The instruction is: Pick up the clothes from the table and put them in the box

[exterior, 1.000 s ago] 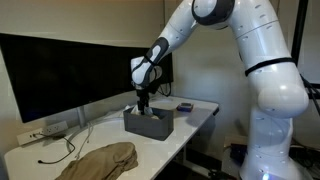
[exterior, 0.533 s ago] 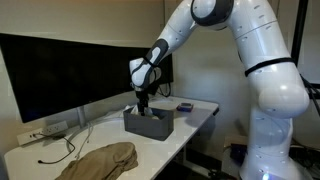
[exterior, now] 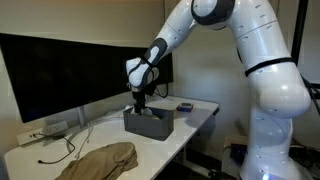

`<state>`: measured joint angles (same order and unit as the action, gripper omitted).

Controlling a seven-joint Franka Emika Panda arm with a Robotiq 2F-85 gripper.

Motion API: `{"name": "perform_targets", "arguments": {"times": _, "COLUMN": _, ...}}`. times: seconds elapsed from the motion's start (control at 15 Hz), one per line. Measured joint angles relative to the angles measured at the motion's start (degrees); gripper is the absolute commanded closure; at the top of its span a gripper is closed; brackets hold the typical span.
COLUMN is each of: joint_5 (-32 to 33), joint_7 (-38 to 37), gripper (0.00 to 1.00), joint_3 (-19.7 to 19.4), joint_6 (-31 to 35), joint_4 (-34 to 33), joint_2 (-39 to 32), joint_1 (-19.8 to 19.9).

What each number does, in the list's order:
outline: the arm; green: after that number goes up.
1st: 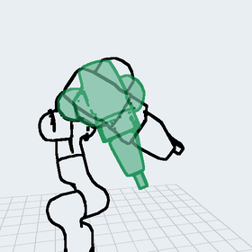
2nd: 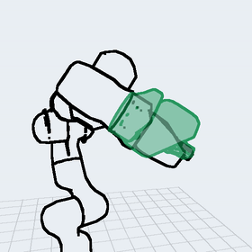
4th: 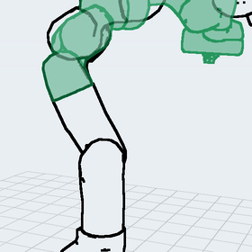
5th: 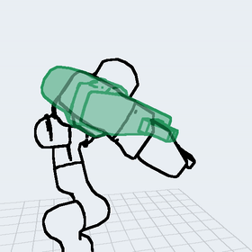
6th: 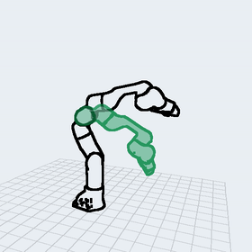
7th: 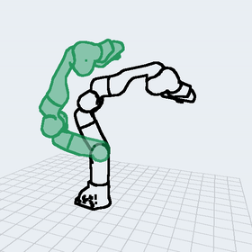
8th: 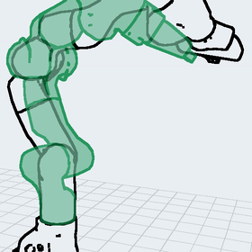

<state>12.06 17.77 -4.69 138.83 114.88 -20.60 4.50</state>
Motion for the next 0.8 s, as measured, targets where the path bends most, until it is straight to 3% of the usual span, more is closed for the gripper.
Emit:
{"name": "perform_targets", "arguments": {"times": 0.67, "joint_5": 1.62, "joint_7": 0.00, "gripper": 0.00, "joint_3": -0.69, "joint_6": -1.14, "joint_4": 0.47, "joint_2": -1.24, "joint_1": -0.12}}
{"name": "perform_targets", "arguments": {"times": 0.73, "joint_5": 1.96, "joint_7": 0.00, "gripper": 0.25, "joint_3": -0.67, "joint_6": -1.37, "joint_4": 0.43, "joint_2": -1.23, "joint_1": -0.19}}
{"name": "perform_targets", "arguments": {"times": 0.8, "joint_5": 2.22, "joint_7": 0.00, "gripper": 0.26, "joint_3": -0.62, "joint_6": -1.51, "joint_4": 0.42, "joint_2": -1.23, "joint_1": -0.25}}
